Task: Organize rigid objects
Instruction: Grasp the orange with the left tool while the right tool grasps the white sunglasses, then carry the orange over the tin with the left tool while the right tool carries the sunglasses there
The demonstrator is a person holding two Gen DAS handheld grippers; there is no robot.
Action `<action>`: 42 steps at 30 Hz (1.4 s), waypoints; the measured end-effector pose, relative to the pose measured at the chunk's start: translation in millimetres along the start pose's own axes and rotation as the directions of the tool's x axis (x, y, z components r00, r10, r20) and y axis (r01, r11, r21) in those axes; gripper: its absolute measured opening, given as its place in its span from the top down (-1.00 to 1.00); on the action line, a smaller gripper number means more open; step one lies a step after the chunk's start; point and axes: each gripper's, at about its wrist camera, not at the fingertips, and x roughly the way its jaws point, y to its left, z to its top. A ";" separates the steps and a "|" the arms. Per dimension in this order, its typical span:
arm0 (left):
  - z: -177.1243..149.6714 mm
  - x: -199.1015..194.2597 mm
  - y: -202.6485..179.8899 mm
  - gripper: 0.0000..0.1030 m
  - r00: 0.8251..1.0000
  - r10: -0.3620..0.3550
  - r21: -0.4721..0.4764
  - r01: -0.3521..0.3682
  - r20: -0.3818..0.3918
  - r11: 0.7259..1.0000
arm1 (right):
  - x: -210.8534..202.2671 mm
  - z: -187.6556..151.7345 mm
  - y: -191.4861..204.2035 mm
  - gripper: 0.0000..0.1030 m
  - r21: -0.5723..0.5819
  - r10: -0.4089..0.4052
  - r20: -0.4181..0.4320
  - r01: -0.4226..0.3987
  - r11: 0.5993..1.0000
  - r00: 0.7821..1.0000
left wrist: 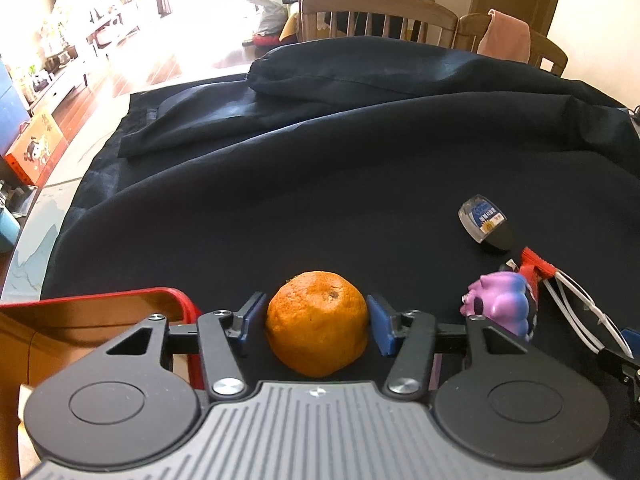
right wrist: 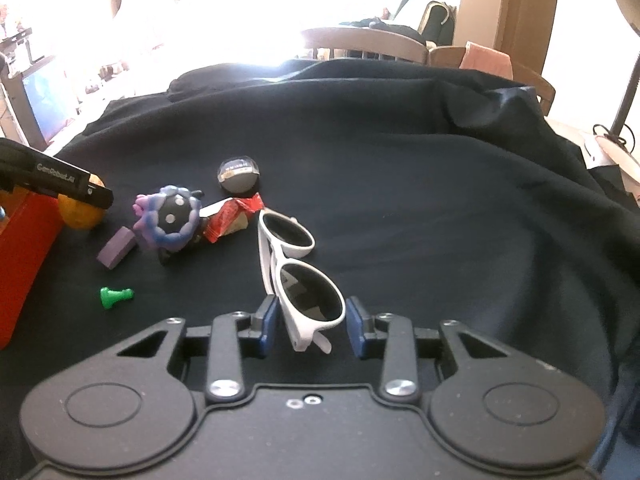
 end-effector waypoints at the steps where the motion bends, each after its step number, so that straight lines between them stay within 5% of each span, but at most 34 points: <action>1: -1.1 -2.4 0.1 -0.05 1.000 -0.001 -0.002 0.001 0.000 1.000 | -3.2 -0.7 0.1 0.34 -0.005 -0.001 0.005 0.001 1.000 1.000; 25: -40.2 -85.8 5.5 -0.05 0.995 -0.086 -0.037 0.087 0.043 0.995 | -71.4 -12.7 14.8 0.36 -0.042 0.045 0.095 -0.041 0.998 0.994; 42: -65.3 -125.4 42.8 -0.05 0.991 -0.114 -0.058 0.118 0.070 0.991 | -106.0 -6.2 48.9 0.36 -0.074 0.091 0.165 -0.080 0.994 0.982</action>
